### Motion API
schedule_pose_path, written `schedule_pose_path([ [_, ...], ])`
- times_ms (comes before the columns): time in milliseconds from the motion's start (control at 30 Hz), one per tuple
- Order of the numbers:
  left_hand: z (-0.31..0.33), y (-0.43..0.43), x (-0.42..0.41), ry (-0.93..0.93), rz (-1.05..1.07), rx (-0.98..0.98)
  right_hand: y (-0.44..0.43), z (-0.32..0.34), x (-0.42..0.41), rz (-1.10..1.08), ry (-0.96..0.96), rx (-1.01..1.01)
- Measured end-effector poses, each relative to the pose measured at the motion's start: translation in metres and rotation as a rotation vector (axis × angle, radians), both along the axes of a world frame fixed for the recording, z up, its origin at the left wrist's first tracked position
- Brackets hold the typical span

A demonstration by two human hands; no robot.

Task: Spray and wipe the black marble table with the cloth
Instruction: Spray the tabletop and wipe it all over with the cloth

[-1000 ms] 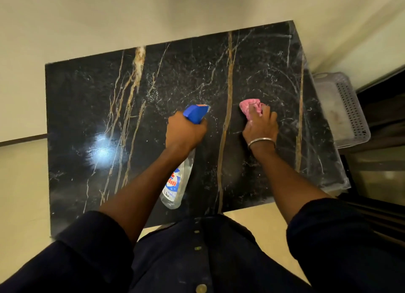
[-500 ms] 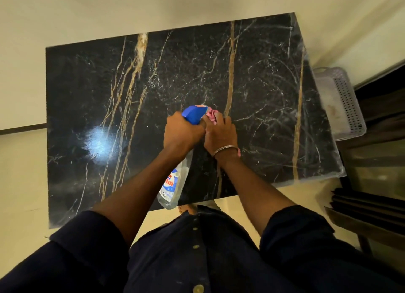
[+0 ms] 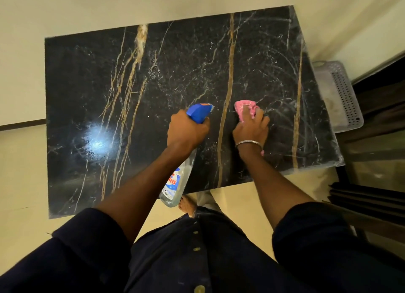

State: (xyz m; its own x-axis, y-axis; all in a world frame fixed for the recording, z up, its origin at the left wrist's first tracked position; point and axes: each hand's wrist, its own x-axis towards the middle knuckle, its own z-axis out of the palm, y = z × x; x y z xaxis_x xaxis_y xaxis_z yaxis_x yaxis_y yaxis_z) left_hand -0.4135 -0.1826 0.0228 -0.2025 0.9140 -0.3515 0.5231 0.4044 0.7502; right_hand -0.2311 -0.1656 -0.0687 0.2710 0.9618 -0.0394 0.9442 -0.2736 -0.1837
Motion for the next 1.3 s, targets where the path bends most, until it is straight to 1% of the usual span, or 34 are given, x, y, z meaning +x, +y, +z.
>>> schedule_pose_path([
  [67,0.003,-0.004,0.000,0.013,0.013,0.009,-0.020,-0.002,-0.037,0.132,0.027,0.012],
  [167,0.007,-0.011,0.002,0.021,0.008,0.032,-0.055,-0.001,-0.078,0.273,0.133,0.032],
  [233,0.009,-0.014,0.001,0.025,0.000,0.038,-0.064,-0.001,-0.076,0.370,0.131,0.036],
  [300,0.008,-0.018,-0.002,0.023,-0.007,0.035,-0.061,0.000,-0.052,0.453,0.057,0.004],
  [333,0.008,-0.019,-0.003,0.021,-0.012,0.029,-0.058,-0.001,-0.034,0.432,0.021,-0.016],
  [400,0.008,-0.023,-0.004,0.010,-0.030,0.019,-0.056,-0.001,0.003,0.295,-0.018,-0.010],
  [467,0.007,-0.027,-0.003,0.004,-0.045,0.023,-0.055,-0.002,0.040,0.162,-0.026,0.006],
  [533,0.007,-0.032,0.000,0.004,-0.049,0.032,-0.054,0.000,0.065,0.079,-0.051,0.003],
  [600,0.005,-0.037,0.005,0.003,-0.054,0.036,-0.055,0.000,0.073,0.018,-0.074,-0.017],
  [700,0.002,-0.044,0.012,-0.014,-0.064,0.037,-0.063,0.000,0.053,-0.036,-0.046,-0.025],
  [767,0.002,-0.051,0.018,-0.023,-0.079,0.035,-0.074,-0.002,0.026,-0.003,-0.012,-0.012],
  [833,0.001,-0.056,0.023,-0.016,-0.065,0.039,-0.089,-0.002,-0.008,0.097,0.016,0.017],
  [967,-0.002,-0.060,0.028,0.005,-0.040,0.025,-0.117,0.005,-0.062,0.253,0.213,0.050],
  [1000,-0.003,-0.061,0.027,0.010,-0.039,0.019,-0.119,0.006,-0.065,0.296,0.217,0.065],
  [1067,-0.004,-0.062,0.027,0.020,-0.033,0.009,-0.120,0.004,-0.053,0.416,0.139,0.090],
  [1133,-0.004,-0.062,0.031,0.024,-0.024,-0.001,-0.116,-0.001,-0.024,0.467,0.076,0.072],
  [1300,0.000,-0.059,0.052,-0.003,-0.004,-0.014,-0.109,-0.007,0.065,0.310,-0.061,0.048],
])
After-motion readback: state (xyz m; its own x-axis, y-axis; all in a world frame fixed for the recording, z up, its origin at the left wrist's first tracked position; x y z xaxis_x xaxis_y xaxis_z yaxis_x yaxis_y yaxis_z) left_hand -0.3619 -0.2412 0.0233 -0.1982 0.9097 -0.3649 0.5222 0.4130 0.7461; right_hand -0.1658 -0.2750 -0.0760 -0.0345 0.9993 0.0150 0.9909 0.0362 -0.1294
